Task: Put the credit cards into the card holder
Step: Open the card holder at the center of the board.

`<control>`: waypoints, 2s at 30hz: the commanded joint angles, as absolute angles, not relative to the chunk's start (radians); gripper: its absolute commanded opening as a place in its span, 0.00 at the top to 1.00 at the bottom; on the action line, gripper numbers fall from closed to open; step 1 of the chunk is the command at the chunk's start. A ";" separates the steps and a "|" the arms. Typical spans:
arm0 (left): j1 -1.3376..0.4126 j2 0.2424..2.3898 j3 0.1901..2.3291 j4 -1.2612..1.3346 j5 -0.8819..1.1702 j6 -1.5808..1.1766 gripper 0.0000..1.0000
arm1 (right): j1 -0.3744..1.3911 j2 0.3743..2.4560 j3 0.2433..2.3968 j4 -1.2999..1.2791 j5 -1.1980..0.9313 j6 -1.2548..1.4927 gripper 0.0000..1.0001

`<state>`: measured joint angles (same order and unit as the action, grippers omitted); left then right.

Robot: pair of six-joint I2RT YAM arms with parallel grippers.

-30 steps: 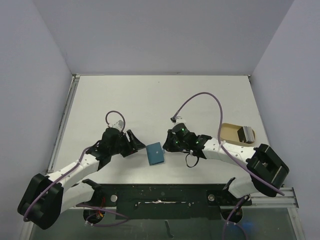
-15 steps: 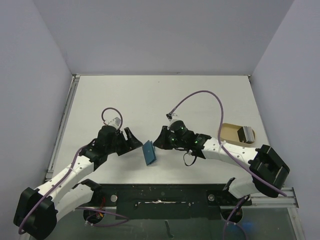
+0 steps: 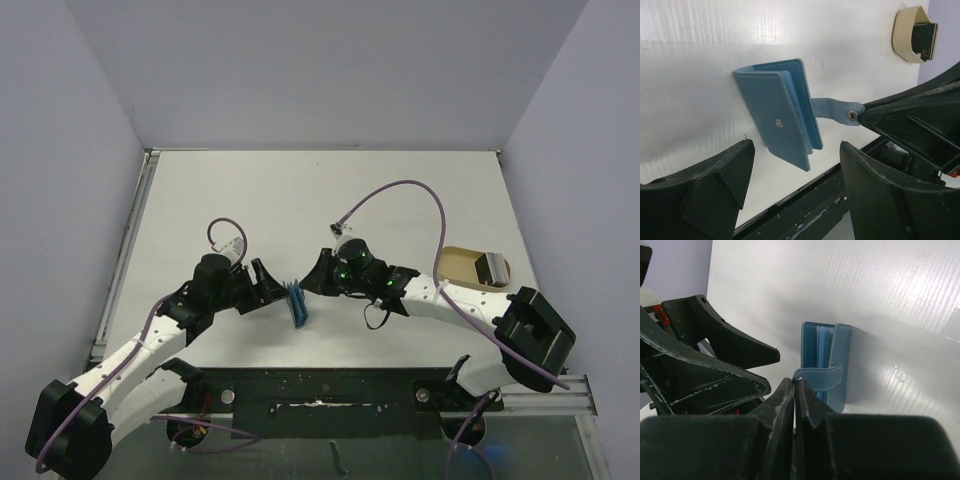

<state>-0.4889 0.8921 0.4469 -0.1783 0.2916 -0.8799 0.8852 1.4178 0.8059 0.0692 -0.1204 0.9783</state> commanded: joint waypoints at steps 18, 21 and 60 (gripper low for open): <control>-0.485 0.940 0.400 -0.063 0.318 -0.877 0.34 | 0.883 1.327 0.805 0.078 -0.081 1.015 1.00; -0.485 0.940 0.386 -0.048 0.326 -0.889 0.34 | 0.887 1.323 0.800 0.083 -0.081 1.022 1.00; -0.494 1.222 0.332 0.314 0.445 -0.967 0.41 | 0.765 1.190 0.582 -0.145 0.126 0.946 1.00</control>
